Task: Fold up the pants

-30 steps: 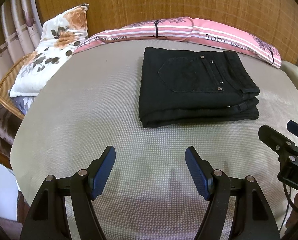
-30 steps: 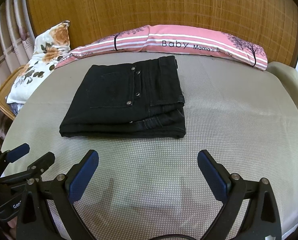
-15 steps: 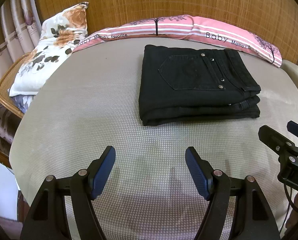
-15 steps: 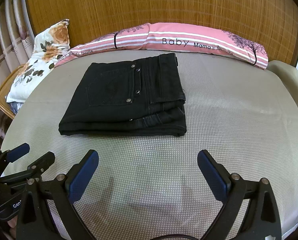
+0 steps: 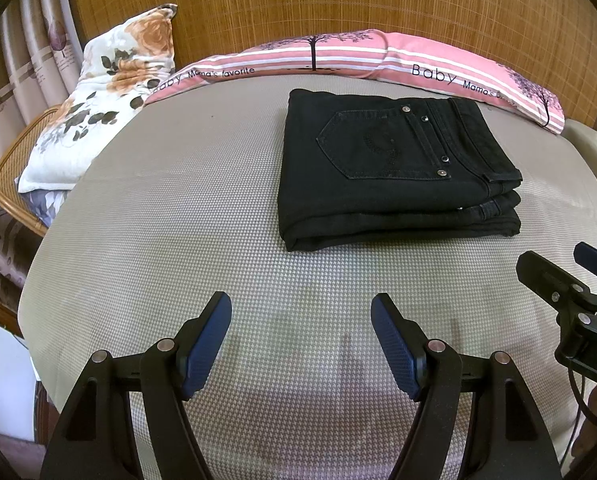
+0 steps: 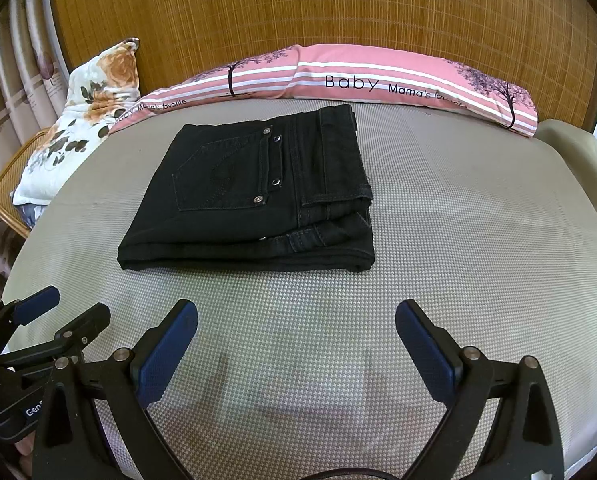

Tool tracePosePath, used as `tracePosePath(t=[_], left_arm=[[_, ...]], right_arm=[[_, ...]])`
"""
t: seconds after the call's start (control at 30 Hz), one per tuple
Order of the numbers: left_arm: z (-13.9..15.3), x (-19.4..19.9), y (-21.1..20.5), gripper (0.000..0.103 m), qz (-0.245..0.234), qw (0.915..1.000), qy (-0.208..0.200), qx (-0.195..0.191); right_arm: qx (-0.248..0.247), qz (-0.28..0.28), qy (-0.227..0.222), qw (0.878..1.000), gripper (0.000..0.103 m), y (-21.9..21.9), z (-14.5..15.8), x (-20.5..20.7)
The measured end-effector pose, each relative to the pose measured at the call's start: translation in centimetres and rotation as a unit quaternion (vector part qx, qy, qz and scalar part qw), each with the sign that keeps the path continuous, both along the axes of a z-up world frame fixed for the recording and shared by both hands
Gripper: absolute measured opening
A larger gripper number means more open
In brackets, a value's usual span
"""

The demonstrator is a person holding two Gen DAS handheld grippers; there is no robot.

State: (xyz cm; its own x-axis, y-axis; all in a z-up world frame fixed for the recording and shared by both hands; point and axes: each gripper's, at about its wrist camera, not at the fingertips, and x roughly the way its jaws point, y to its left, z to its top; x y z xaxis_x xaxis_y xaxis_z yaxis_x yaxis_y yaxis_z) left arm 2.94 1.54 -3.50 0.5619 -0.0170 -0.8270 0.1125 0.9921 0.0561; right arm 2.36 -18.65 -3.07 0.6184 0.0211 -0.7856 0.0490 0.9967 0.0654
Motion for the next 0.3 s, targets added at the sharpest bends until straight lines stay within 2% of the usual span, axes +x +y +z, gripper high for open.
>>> tracePosePath(t=[0.3], left_arm=[[-0.11, 0.05, -0.06, 0.073, 0.0, 1.0, 0.0, 0.0]], right_arm=[[0.0, 0.0, 0.001, 1.0, 0.098, -0.03, 0.02, 0.02]])
